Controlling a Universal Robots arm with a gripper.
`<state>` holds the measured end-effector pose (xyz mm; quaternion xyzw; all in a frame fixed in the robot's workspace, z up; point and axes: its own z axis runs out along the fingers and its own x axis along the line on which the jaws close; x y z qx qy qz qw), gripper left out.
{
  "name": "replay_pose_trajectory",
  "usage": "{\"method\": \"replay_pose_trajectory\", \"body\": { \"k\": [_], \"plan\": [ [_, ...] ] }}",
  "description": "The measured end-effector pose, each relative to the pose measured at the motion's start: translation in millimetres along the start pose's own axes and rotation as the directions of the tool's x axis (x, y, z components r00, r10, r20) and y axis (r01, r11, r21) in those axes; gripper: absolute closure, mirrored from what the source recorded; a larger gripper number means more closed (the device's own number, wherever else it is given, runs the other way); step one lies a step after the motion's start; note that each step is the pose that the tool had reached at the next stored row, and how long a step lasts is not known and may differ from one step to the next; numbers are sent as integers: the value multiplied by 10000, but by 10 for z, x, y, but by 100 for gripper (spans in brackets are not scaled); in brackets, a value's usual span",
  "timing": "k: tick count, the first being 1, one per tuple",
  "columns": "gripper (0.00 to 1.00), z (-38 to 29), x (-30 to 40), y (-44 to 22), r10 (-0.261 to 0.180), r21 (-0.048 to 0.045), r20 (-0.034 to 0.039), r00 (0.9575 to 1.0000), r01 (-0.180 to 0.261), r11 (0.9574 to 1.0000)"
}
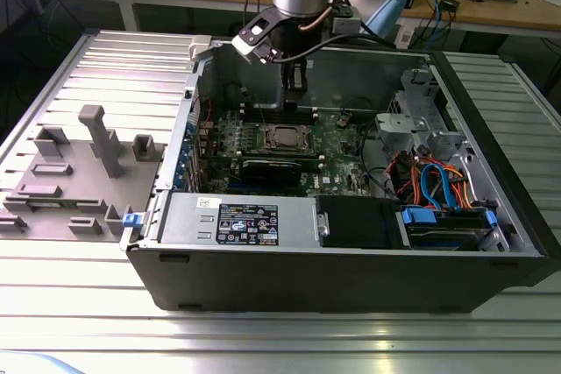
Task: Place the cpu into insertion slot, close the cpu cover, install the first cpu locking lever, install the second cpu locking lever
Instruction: 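Install the first cpu locking lever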
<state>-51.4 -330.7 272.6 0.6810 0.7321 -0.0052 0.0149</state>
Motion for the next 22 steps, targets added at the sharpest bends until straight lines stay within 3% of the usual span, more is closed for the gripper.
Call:
{"method": "replay_pose_trajectory", "body": {
  "k": [10,15,19,21,22],
  "plan": [
    [89,0,2,0,-40,-1,-1,10000,40,10000],
    [89,0,2,1,-407,-12,-6,9992,407,9992],
    [89,0,2,0,-1131,-34,-13,9936,1131,9936],
    [89,0,2,0,-1509,-45,-16,9886,1509,9885],
    [89,0,2,0,-1808,-54,-18,9835,1808,9835]
  ]
}}
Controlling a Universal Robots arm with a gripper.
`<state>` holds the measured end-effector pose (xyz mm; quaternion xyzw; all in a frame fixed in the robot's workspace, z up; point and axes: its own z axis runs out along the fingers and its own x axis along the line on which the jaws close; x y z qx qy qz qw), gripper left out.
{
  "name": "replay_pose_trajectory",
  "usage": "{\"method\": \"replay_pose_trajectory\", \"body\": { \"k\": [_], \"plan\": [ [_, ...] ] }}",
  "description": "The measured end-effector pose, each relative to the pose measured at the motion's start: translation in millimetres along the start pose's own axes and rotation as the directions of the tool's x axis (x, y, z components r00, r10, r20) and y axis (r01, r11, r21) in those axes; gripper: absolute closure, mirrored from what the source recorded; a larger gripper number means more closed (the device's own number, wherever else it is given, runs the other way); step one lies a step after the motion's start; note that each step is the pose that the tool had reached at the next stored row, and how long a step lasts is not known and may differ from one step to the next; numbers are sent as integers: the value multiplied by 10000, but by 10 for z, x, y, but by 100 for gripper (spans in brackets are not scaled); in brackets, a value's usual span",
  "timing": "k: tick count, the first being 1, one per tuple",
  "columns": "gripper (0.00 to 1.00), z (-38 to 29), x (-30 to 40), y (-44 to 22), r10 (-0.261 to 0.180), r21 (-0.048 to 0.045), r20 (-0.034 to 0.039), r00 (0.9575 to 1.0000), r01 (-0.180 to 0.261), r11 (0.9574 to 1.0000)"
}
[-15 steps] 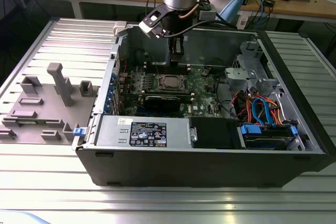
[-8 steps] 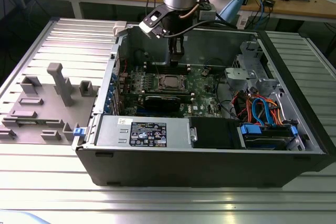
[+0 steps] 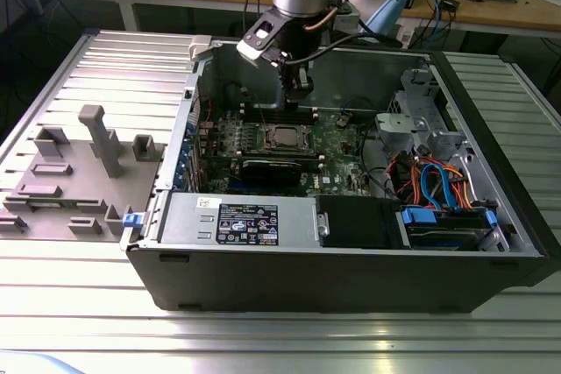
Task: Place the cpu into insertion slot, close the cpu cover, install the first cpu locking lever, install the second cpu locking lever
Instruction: 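Install the first cpu locking lever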
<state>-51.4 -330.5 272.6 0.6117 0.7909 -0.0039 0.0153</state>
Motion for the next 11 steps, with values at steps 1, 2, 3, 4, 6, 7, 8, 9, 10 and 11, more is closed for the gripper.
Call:
{"method": "replay_pose_trajectory", "body": {
  "k": [1,2,3,4,6,7,8,9,10,11],
  "plan": [
    [89,0,0,0,-172,-5,-2,9999,172,9999],
    [89,0,0,0,-358,-10,-4,9994,358,9994],
    [89,0,0,0,-527,-16,-7,9986,527,9986],
    [89,0,0,0,-756,-23,-9,9971,756,9971],
    [89,0,0,0,-1113,-33,-12,9938,1113,9938],
    [89,0,0,0,-1281,-38,-14,9918,1281,9918],
    [89,0,0,0,-1464,-44,-16,9892,1464,9892],
    [89,0,0,0,-1635,-49,-17,9865,1635,9865],
    [89,0,0,0,-1735,-52,-17,9848,1735,9848],
    [89,0,0,0,-1775,-54,-17,9841,1775,9841]
  ]
}}
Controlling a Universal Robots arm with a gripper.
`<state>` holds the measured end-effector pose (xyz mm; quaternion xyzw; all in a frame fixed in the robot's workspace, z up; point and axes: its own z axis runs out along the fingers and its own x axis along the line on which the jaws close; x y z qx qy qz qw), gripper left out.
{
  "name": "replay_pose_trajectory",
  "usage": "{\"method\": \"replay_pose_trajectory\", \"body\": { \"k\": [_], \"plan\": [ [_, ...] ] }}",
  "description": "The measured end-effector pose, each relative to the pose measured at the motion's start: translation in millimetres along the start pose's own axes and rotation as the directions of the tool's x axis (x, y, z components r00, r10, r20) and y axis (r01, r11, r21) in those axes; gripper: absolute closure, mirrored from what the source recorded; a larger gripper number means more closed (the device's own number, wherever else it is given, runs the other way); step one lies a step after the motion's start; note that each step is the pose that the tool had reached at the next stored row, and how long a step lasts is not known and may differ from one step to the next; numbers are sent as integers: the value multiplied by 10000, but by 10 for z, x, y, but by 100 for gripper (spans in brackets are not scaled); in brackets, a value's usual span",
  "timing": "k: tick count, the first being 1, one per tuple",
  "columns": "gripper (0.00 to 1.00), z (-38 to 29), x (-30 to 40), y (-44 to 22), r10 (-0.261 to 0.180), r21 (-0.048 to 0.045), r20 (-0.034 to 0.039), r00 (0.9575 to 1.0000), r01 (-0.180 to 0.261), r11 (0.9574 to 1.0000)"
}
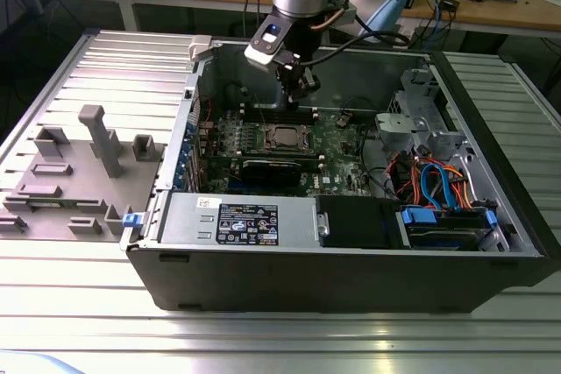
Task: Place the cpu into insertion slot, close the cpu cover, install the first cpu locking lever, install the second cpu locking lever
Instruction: 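Install the first cpu locking lever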
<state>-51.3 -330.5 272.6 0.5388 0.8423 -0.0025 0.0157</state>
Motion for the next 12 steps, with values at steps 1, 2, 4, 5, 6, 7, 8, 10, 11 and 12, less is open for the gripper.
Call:
{"method": "replay_pose_trajectory", "body": {
  "k": [1,2,4,5,6,7,8,10,11,12],
  "plan": [
    [89,0,0,0,-6,0,-1,10000,6,10000],
    [89,0,0,0,-7,0,-1,10000,7,10000],
    [89,0,0,0,-10,0,-1,10000,10,10000],
    [89,0,0,0,-10,-1,-1,10000,10,10000],
    [89,0,0,0,-11,0,-1,10000,11,10000],
    [89,0,0,0,-11,-1,-1,10000,11,10000],
    [89,0,0,0,-12,-1,-1,10000,12,10000],
    [89,0,0,0,-13,-1,-1,10000,13,10000],
    [89,0,0,0,-13,-1,-1,10000,13,10000],
    [89,0,0,0,-14,-1,-1,10000,14,10000]
  ]
}}
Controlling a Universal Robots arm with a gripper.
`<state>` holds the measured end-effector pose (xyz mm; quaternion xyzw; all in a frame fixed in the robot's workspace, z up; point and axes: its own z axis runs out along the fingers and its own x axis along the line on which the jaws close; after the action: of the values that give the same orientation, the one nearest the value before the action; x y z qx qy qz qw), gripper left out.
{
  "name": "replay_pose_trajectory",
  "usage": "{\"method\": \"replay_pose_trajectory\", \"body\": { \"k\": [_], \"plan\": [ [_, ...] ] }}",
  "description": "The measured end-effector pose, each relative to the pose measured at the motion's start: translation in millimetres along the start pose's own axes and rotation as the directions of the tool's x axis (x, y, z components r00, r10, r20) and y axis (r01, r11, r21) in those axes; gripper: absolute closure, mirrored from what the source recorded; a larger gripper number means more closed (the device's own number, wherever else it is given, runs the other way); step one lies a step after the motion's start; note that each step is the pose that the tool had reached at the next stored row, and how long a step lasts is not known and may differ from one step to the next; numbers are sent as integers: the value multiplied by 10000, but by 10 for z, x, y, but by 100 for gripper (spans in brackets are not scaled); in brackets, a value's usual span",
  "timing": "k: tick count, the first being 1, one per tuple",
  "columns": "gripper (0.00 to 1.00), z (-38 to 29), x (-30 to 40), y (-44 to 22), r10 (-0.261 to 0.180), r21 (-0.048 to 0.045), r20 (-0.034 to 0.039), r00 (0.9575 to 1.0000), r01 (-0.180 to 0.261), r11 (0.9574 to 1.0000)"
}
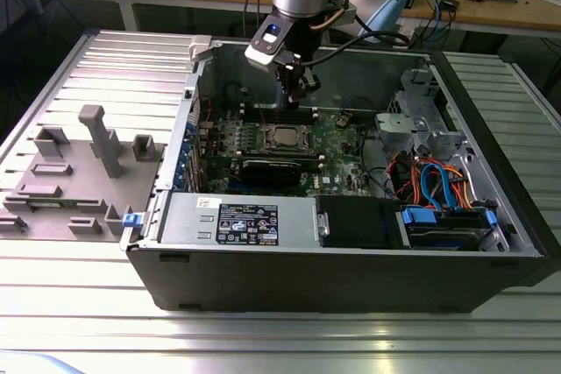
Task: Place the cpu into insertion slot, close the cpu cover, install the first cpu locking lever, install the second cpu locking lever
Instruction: 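Install the first cpu locking lever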
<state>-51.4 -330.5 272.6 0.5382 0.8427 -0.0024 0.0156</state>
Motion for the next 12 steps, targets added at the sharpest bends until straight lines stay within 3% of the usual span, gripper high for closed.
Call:
{"method": "replay_pose_trajectory", "body": {
  "k": [4,7,10,12],
  "plan": [
    [89,0,0,0,-96,-3,-2,10000,96,10000],
    [89,0,0,0,-505,-15,-6,9987,505,9987],
    [89,0,0,0,-1118,-33,-12,9937,1118,9937],
    [89,0,0,0,-1690,-50,-17,9856,1690,9856]
  ]
}}
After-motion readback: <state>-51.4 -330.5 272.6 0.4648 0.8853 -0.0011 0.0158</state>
